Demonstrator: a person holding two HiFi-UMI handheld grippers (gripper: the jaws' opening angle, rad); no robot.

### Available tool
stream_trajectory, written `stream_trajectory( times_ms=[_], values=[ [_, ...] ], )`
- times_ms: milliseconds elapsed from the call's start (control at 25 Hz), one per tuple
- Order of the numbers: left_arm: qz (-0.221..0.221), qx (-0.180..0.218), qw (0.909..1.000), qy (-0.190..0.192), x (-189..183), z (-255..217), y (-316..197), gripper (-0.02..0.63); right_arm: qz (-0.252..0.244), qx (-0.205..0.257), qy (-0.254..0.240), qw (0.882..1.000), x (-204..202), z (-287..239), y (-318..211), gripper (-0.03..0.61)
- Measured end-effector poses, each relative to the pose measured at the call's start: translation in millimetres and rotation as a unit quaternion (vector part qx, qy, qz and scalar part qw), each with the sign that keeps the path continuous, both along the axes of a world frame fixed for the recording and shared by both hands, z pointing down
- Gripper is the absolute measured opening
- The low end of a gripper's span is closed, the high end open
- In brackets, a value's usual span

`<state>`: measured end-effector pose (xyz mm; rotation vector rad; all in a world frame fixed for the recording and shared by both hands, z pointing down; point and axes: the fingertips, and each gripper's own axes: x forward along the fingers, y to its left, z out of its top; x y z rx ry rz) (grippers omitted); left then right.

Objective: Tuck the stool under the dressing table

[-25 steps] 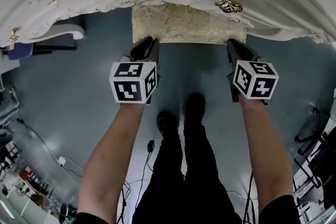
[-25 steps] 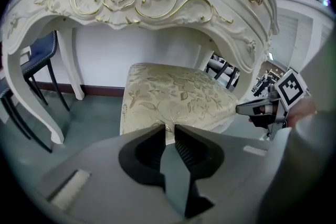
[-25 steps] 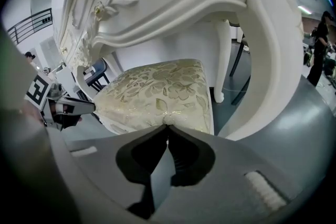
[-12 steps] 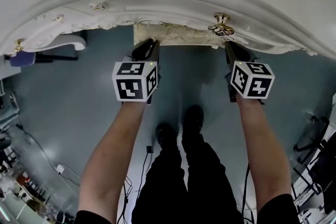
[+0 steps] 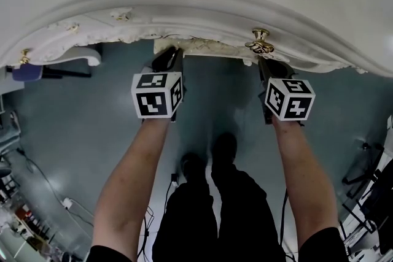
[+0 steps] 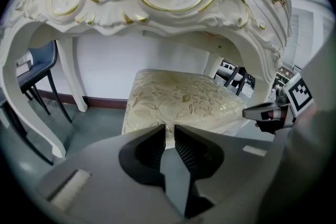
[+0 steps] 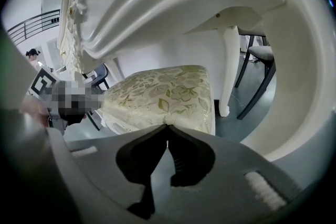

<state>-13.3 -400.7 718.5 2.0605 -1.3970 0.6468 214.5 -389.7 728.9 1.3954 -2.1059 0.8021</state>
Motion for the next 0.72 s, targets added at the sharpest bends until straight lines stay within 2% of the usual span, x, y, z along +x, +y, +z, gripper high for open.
stream_trajectory(
  times_ms=[120,240,480,720],
  values=[
    [-0.012,0.004,0.9999,0.009,-5.6,-0.9,-7.5,0.069,-0.004,0.010,0.006,1.000,-5.7,0.4,-2.3,0.012],
    [-0.006,0.005,0.9998,0.018,-6.4,-2.6,-7.4,0.069,-0.006,0.022,0.018,1.000,-6.3,0.6,-2.4,0.012],
    [-0.001,-0.010,0.9999,0.000,-5.4,-0.8,1.5,0.072,-0.012,0.037,0.035,0.999,-3.7,-0.5,-9.4,0.011],
    [-0.011,-0.009,0.9998,0.015,-5.1,-4.1,5.9,0.071,0.000,0.042,0.043,0.998,1.9,0.3,-26.8,0.011]
  ],
)
